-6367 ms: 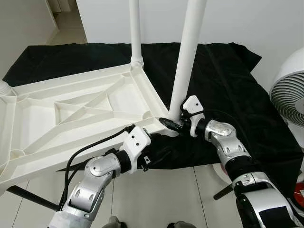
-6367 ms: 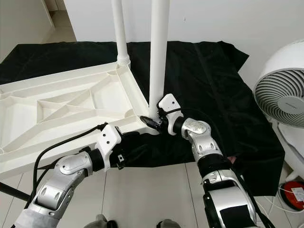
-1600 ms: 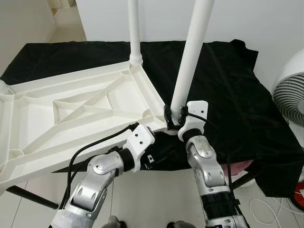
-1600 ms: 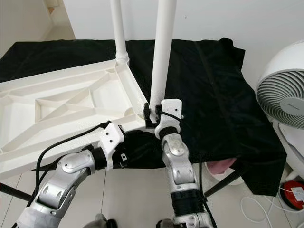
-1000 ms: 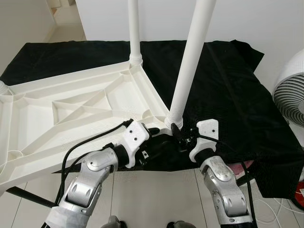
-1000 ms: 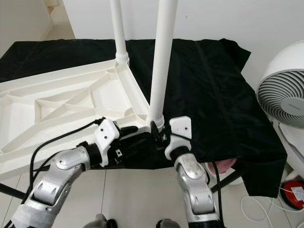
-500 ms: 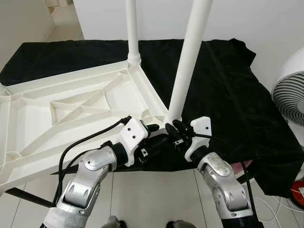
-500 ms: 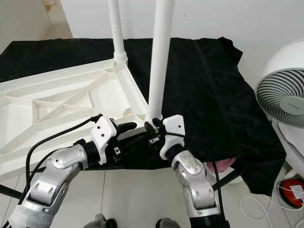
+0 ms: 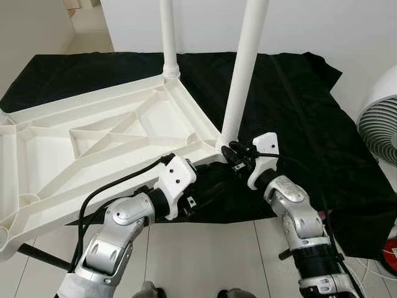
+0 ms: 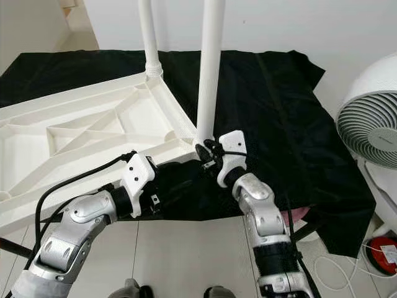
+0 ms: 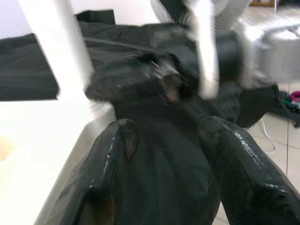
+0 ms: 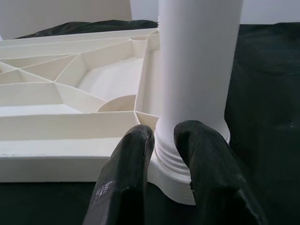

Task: Building children table

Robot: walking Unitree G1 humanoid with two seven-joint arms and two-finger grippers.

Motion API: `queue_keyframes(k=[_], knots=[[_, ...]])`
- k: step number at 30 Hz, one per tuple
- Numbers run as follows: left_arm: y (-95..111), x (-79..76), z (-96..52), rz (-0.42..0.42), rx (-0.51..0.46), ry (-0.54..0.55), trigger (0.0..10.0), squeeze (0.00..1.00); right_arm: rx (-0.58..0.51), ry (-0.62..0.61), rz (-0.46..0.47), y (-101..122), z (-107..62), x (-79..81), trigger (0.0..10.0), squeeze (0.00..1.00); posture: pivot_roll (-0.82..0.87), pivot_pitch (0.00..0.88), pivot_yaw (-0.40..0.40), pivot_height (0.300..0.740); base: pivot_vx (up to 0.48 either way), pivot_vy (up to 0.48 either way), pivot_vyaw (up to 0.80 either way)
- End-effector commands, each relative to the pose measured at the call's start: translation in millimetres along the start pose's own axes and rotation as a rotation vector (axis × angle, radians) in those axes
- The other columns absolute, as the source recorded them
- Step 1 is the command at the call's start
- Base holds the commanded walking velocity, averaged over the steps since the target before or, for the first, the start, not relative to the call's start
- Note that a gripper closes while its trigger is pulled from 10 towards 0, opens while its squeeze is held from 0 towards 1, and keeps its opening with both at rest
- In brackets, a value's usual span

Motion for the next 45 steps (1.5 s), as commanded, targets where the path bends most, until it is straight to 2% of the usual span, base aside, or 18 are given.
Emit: queue_keyframes(k=[1, 3, 5, 9, 11, 13, 15, 19, 20, 23, 28, 32, 38, 45], knots=[[-9.0, 4.6, 0.3, -0.007, 0.041, 0.084, 10.0, 0.0, -0.015, -0.085, -0.006, 1.3, 1.1, -23.6, 10.0, 0.0, -0.06, 0.085, 0.043, 0.74, 0.0, 0.0, 0.0], [-13.7, 11.4, 2.5, -0.011, 0.066, 0.151, 10.0, 0.0, -0.01, -0.126, -0.034, 1.7, 5.0, -35.9, 10.0, 0.0, -0.06, 0.088, 0.045, 0.74, 0.0, 0.0, 0.0], [-16.1, 15.1, 2.7, -0.006, 0.084, 0.188, 10.0, 0.0, -0.016, -0.144, -0.022, 2.9, 5.9, -40.6, 10.0, 0.0, -0.06, 0.087, 0.043, 0.74, 0.0, 0.0, 0.0], [-17.2, 26.1, 0.2, -0.006, 0.098, 0.27, 10.0, 0.0, -0.054, -0.14, -0.003, 8.7, 2.5, -37.8, 10.0, 0.0, -0.05, 0.087, 0.042, 0.74, 0.0, 0.0, 0.0], [-17.2, 26.1, 0.2, -0.006, 0.098, 0.27, 10.0, 0.0, -0.054, -0.14, -0.003, 8.7, 2.5, -37.8, 10.0, 0.0, -0.05, 0.087, 0.042, 0.74, 0.0, 0.0, 0.0], [-15.8, 36.5, -2.7, 0.003, 0.104, 0.335, 10.0, 0.0, -0.083, -0.133, 0.025, 10.6, -3.0, -30.0, 10.0, 0.0, -0.05, 0.095, 0.042, 0.74, 0.0, 0.0, 0.0], [-15.8, 36.5, -2.7, 0.003, 0.104, 0.335, 10.0, 0.0, -0.083, -0.133, 0.025, 10.6, -3.0, -30.0, 10.0, 0.0, -0.05, 0.095, 0.042, 0.74, 0.0, 0.0, 0.0], [-13.1, 58.9, -12.4, 0.02, 0.118, 0.446, 10.0, 0.0, -0.116, -0.125, 0.094, 7.7, -24.4, -4.8, 10.0, 0.0, -0.07, 0.102, 0.05, 0.74, 0.0, 0.0, 0.0], [-13.1, 58.9, -12.4, 0.02, 0.118, 0.446, 10.0, 0.0, -0.116, -0.125, 0.094, 7.7, -24.4, -4.8, 10.0, 0.0, -0.07, 0.102, 0.05, 0.74, 0.0, 0.0, 0.0], [-18.0, 73.8, -22.0, 0.03, 0.157, 0.512, 10.0, 0.0, -0.124, -0.121, 0.11, 7.7, -34.5, 5.0, 10.0, 0.0, -0.09, 0.105, 0.061, 0.74, 0.0, 0.0, 0.0], [-24.4, 81.6, -27.2, 0.035, 0.191, 0.538, 10.0, 0.0, -0.128, -0.127, 0.126, 8.5, -38.5, 7.9, 10.0, 0.0, -0.1, 0.106, 0.067, 0.74, 0.0, 0.0, 0.0], [-36.1, 91.1, -32.5, 0.039, 0.255, 0.58, 10.0, 0.0, -0.136, -0.14, 0.143, 13.2, -38.4, 10.4, 10.0, 0.0, -0.1, 0.108, 0.073, 0.74, 0.0, 0.0, 0.0], [-40.9, 94.4, -35.3, 0.026, 0.275, 0.592, 10.0, 0.0, -0.131, -0.144, 0.141, 15.0, -39.1, 11.7, 10.0, 0.0, -0.1, 0.108, 0.072, 0.74, 0.0, 0.0, 0.0], [-45.5, 103.2, -39.9, 0.016, 0.288, 0.656, 10.0, 0.0, -0.131, -0.143, 0.146, 17.1, -38.6, 13.8, 10.0, 0.0, -0.11, 0.104, 0.074, 0.74, 0.0, 0.0, 0.0]])
Point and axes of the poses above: a point about 5 cm out from each wrist's last joint towards the gripper, its own z axis pointing out of the wrist towards the gripper, its own y axis along the axis of the wrist's last joint, x = y × z, the point moved 2 cm from there along z, pointing out of the wrist towards the gripper, and after that the axes turned 10 degrees about -z, right-handed, at the moved point
